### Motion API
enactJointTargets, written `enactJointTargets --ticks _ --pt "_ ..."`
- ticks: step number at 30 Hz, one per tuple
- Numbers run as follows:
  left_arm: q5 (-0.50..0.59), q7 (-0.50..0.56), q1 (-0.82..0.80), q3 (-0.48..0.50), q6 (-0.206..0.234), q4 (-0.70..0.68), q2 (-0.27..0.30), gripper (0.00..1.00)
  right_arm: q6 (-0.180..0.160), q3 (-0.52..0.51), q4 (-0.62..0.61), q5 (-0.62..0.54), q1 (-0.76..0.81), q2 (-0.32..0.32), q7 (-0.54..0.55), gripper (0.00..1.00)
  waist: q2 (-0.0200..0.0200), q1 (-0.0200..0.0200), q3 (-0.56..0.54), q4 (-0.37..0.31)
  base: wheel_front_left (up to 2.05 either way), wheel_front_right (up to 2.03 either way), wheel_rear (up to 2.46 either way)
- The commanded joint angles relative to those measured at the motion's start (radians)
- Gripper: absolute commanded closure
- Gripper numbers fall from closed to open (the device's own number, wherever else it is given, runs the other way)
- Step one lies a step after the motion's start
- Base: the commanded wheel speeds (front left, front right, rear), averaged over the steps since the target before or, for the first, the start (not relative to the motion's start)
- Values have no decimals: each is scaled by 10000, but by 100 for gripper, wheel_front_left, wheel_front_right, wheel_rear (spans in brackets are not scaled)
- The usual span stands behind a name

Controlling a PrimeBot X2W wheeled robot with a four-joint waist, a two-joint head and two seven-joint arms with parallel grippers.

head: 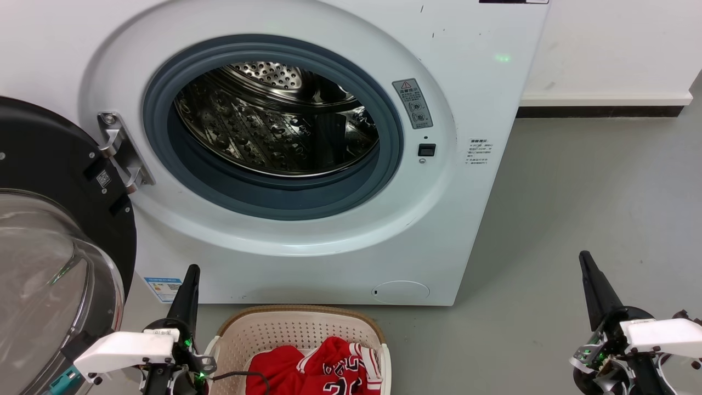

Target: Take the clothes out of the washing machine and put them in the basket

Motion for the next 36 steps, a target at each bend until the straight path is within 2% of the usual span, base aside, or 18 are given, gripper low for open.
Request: enactJointTargets --ticks 1,12,36 --pt "-127 61 -163 49 -56 10 -4 100 1 -19 33 148 -220 -30 33 100 0 -1 0 2 0 0 0" --pt "-913 247 -237 91 -80 68 -5 100 0 -64 103 954 -285 -20 239 100 0 -1 7 30 0 0 0" --pt "-870 234 -221 86 -80 62 -7 100 0 -89 98 860 -273 13 251 100 0 -1 7 30 0 0 0"
